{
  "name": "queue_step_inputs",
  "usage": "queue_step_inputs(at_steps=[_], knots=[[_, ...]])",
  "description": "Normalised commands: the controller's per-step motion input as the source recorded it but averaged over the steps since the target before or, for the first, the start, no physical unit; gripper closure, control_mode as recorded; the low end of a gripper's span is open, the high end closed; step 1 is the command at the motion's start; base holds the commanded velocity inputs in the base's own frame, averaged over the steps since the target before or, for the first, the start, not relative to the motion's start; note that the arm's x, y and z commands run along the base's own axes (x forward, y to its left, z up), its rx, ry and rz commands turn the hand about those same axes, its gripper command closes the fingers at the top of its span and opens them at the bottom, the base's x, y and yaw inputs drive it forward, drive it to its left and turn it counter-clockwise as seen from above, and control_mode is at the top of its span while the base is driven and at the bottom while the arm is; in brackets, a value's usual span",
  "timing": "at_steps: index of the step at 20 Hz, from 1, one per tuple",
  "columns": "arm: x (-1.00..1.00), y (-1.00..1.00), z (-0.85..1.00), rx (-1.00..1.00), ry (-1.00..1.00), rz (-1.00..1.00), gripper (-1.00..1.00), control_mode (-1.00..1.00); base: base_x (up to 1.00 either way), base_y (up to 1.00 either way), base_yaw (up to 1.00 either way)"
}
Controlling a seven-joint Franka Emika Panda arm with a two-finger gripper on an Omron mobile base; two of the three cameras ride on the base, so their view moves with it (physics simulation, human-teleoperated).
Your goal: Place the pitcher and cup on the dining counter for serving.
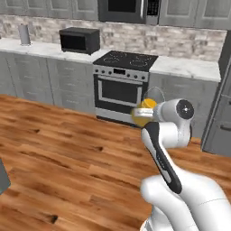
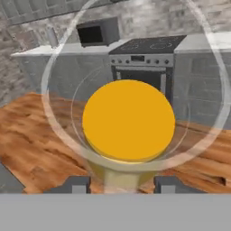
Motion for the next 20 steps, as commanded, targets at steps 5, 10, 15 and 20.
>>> queue_step_inputs(at_steps=[5, 10, 15, 20], knots=[[0.0, 0.0, 0.0, 0.0, 0.0, 0.0, 1.0, 1.0, -0.35, 0.0, 0.83], [0.0, 0.0, 0.0, 0.0, 0.0, 0.0, 1.0, 1.0, -0.33, 0.0, 0.78], [0.0, 0.0, 0.0, 0.0, 0.0, 0.0, 1.0, 1.0, -0.14, 0.0, 0.68], [0.0, 0.0, 0.0, 0.0, 0.0, 0.0, 1.0, 1.0, 0.0, 0.01, 0.55]])
